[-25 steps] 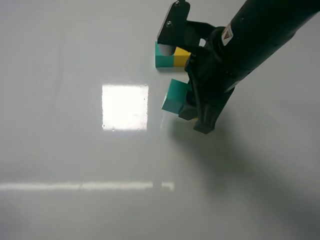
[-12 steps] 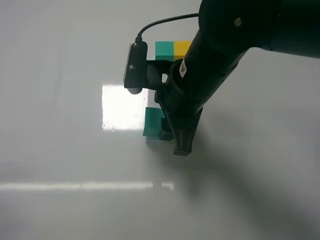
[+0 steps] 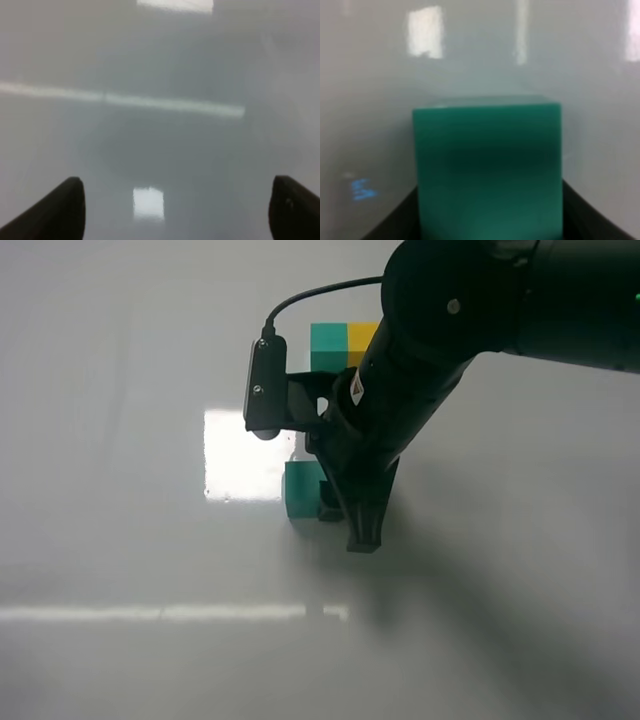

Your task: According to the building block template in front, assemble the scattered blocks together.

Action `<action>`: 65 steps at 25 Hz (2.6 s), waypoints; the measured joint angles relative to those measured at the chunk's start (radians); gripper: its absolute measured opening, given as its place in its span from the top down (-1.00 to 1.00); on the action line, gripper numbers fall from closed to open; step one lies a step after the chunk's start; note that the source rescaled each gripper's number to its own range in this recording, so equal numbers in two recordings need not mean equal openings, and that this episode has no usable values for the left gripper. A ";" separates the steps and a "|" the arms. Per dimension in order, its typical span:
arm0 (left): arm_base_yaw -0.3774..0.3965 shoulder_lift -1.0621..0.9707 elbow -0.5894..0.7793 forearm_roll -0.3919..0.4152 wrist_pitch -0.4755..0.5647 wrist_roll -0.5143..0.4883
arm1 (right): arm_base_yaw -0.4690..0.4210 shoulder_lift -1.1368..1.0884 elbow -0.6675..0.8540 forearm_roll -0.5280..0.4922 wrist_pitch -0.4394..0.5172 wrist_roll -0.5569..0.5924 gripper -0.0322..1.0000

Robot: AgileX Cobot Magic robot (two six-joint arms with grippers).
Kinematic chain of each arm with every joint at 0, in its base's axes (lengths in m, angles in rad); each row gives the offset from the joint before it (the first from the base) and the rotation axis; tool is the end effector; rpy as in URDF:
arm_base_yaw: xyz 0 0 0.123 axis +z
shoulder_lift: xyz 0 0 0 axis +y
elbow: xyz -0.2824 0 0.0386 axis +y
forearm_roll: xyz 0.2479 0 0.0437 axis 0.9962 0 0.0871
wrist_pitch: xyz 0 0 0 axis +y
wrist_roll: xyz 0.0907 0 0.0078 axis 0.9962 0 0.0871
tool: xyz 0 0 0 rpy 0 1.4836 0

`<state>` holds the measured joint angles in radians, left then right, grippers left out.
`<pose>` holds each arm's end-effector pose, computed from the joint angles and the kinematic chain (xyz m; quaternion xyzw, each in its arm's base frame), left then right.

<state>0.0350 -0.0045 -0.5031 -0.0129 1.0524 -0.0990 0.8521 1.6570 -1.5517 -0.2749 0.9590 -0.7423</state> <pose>-0.0055 -0.0012 0.2787 -0.0566 0.8472 -0.0233 0.5278 0.2554 0.2612 0.3457 -0.7073 0.6315 -0.1142 0.2965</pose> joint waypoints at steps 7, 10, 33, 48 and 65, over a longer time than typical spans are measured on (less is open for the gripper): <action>0.000 0.000 0.000 0.000 0.000 0.000 | 0.000 0.001 -0.002 -0.005 0.000 0.013 0.91; 0.000 0.000 0.000 0.000 0.000 0.000 | 0.000 0.001 -0.002 -0.003 0.000 0.014 0.49; 0.000 0.000 0.000 0.001 -0.001 0.000 | 0.059 -0.207 -0.002 -0.074 0.053 0.291 -0.24; 0.000 0.000 0.000 0.001 -0.001 0.000 | -0.342 -0.466 0.031 -0.074 0.210 0.816 -0.24; 0.000 0.000 0.000 0.001 -0.001 0.000 | -0.740 -1.143 0.766 0.069 0.058 0.898 -0.24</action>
<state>0.0350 -0.0045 -0.5031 -0.0123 1.0513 -0.0990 0.1120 0.5144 -0.7857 -0.2055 1.0166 0.1557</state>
